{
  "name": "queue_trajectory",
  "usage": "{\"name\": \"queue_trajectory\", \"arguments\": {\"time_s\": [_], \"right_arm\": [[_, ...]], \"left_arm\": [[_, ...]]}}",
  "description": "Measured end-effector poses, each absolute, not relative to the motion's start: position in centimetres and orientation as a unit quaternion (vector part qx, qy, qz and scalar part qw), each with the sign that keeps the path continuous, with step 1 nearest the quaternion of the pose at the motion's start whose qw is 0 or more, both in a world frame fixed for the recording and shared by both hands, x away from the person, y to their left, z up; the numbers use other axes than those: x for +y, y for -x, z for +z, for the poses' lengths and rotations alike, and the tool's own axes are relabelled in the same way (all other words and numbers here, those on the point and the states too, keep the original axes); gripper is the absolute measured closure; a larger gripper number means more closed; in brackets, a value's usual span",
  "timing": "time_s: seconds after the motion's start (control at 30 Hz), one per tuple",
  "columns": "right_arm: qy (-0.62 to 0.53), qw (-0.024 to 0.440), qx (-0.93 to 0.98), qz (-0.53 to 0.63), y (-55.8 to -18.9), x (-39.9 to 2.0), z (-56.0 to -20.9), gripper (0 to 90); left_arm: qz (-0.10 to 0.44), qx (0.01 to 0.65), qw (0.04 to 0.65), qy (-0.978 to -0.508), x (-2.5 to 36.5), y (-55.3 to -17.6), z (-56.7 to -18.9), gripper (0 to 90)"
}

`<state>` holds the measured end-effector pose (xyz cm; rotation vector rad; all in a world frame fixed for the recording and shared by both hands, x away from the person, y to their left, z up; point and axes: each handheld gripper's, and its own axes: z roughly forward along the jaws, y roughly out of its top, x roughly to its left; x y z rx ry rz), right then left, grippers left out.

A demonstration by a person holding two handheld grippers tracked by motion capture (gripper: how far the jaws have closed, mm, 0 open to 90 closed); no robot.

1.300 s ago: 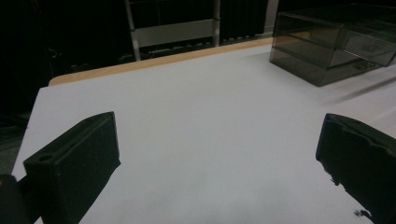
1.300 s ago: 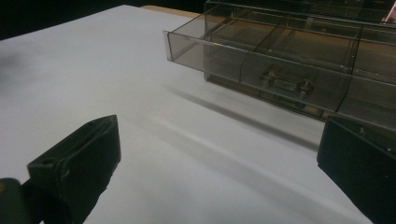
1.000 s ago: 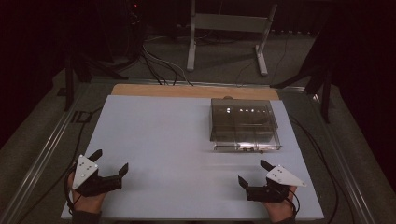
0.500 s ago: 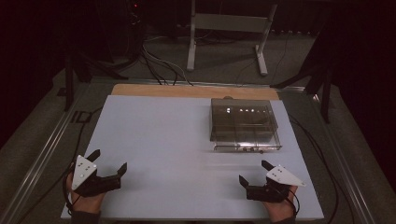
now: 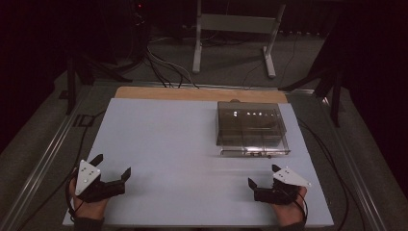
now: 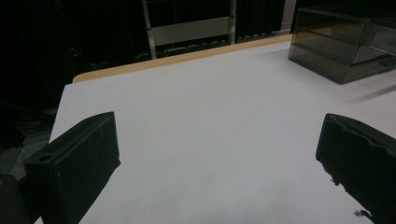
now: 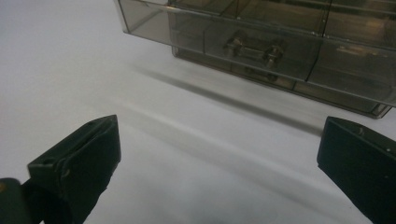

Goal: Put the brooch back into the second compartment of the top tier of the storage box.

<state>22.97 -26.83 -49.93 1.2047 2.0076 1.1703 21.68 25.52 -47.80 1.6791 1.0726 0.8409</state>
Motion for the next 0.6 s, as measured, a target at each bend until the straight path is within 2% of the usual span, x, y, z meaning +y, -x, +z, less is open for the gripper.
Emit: {"name": "queue_trajectory", "arguments": {"time_s": [0.6], "right_arm": [[-0.470,0.254,0.741,0.407,-25.4,-28.6,-50.7,0.2]], "left_arm": [[0.343,0.434,0.468,-0.689,25.2,-21.7,-48.0,0.2]]}}
